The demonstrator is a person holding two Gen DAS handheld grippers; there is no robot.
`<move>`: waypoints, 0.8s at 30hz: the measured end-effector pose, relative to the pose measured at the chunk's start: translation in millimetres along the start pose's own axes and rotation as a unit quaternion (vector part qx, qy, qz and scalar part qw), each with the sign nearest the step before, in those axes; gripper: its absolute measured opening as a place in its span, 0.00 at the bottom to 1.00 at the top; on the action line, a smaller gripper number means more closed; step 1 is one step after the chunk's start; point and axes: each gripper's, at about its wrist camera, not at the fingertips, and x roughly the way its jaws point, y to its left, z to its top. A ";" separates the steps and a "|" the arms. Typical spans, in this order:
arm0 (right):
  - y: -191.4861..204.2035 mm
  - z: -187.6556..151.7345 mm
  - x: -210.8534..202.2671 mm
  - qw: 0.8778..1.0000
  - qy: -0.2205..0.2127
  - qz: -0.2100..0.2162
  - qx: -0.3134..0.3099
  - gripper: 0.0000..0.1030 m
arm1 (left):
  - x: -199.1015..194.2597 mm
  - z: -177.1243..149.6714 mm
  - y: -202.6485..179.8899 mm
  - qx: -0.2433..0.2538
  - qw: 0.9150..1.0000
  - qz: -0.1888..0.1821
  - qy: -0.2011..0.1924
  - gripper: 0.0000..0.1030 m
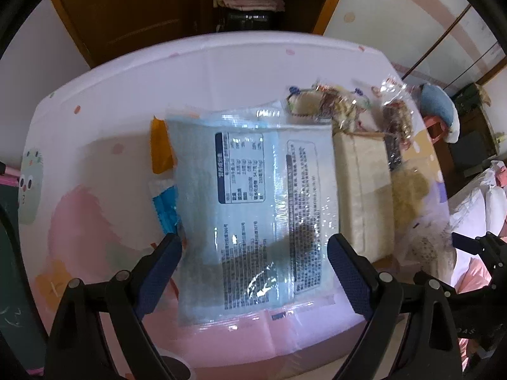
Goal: Organize snacks
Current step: 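Grasp the blue-white printed bag with left tool while right tool grasps the clear printed bag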
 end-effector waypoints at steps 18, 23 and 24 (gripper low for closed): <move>6.5 22.0 42.2 0.998 0.062 -0.012 -0.018 0.86 | 31.3 4.1 5.6 -0.011 0.999 -0.025 0.028 1.00; 18.6 13.8 44.7 0.998 0.058 -0.015 -0.026 0.75 | 44.5 8.8 4.6 -0.025 0.996 -0.051 0.072 1.00; 22.1 12.8 42.5 0.998 0.057 -0.013 -0.027 0.72 | 45.3 8.3 3.2 -0.024 0.995 -0.051 0.076 1.00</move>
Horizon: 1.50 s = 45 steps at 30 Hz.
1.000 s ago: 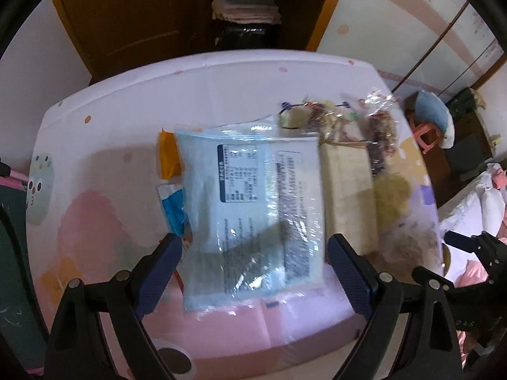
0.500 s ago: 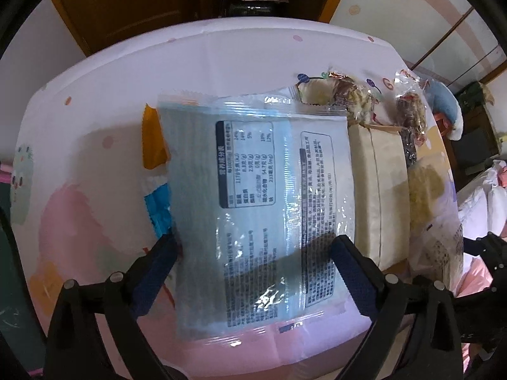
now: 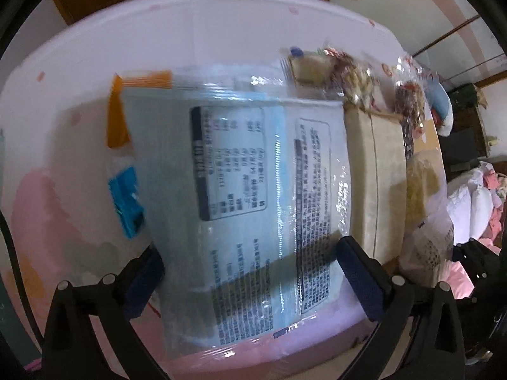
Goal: Organize snacks
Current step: 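Grasp the blue-white printed bag with left tool while right tool grasps the clear printed bag, then carry both bags over the white tray and open both tools to release them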
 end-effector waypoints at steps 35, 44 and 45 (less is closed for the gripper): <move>1.4 -42.2 -140.6 0.987 -0.149 0.054 0.037 0.58 | -206.4 -103.6 -48.5 0.052 0.979 0.044 -0.194 0.37; 19.1 -85.3 -193.9 0.978 -0.191 0.074 0.034 0.58 | -260.6 -175.1 -69.8 0.076 0.968 0.063 -0.231 0.37; 20.8 -90.0 -196.7 0.978 -0.193 0.076 0.033 0.58 | -263.0 -182.4 -70.7 0.077 0.967 0.064 -0.232 0.37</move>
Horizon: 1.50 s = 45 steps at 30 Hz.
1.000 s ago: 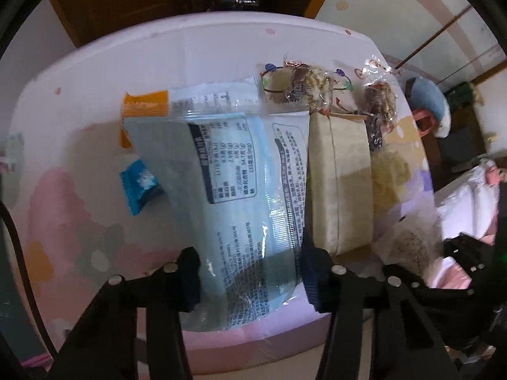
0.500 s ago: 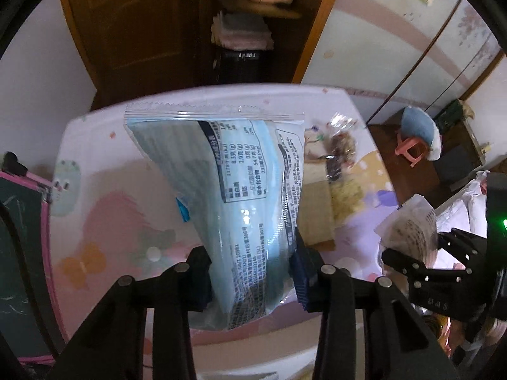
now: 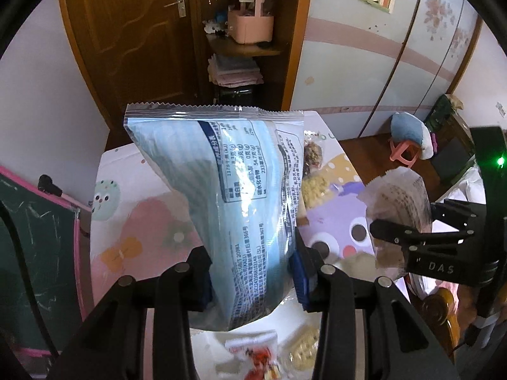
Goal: Organize snacks
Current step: 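Carry both bags over the white tray and open both tools to release them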
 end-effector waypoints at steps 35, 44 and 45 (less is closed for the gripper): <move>26.8 -155.1 -7.0 0.997 0.055 -0.003 0.049 0.59 | 20.0 -153.7 -46.7 0.062 0.990 -0.026 0.121 0.38; 29.8 -165.9 16.4 0.996 0.069 -0.020 0.047 0.60 | 41.9 -162.0 -45.2 0.064 0.987 -0.029 0.143 0.38; 31.3 -165.6 18.5 0.996 0.070 -0.020 0.046 0.60 | 44.1 -162.0 -44.3 0.064 0.987 -0.030 0.144 0.38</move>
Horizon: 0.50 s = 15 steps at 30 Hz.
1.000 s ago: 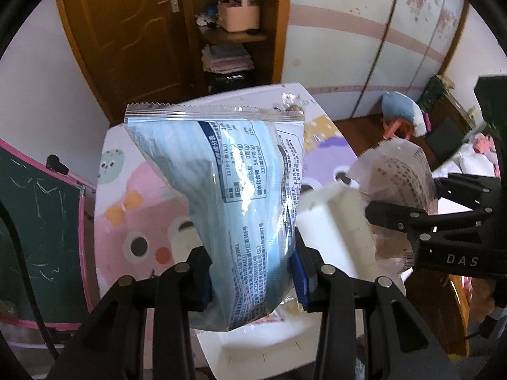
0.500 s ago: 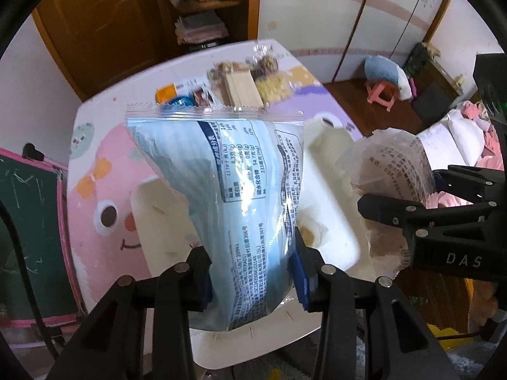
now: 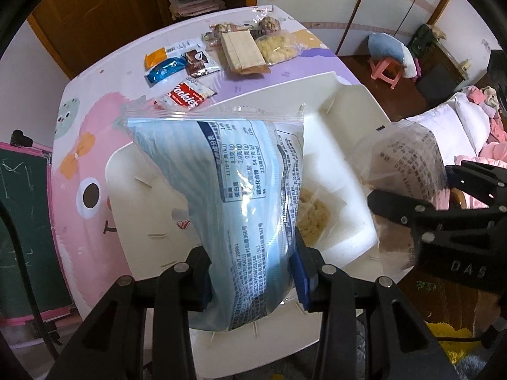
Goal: Organize snacks
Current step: 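Carry both bags over the white tray and open both tools to release them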
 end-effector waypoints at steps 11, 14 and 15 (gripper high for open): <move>10.4 -0.9 21.8 1.000 0.022 -0.016 -0.013 0.70 | 25.9 6.6 -1.0 0.017 1.000 0.007 0.012 0.44; 10.1 -0.7 22.5 1.000 0.020 -0.015 -0.011 0.73 | 28.3 6.9 1.2 0.016 1.000 0.009 0.016 0.50; 9.3 -0.7 22.6 1.000 0.020 -0.013 -0.009 0.76 | 28.9 7.2 2.9 0.015 1.000 0.010 0.016 0.55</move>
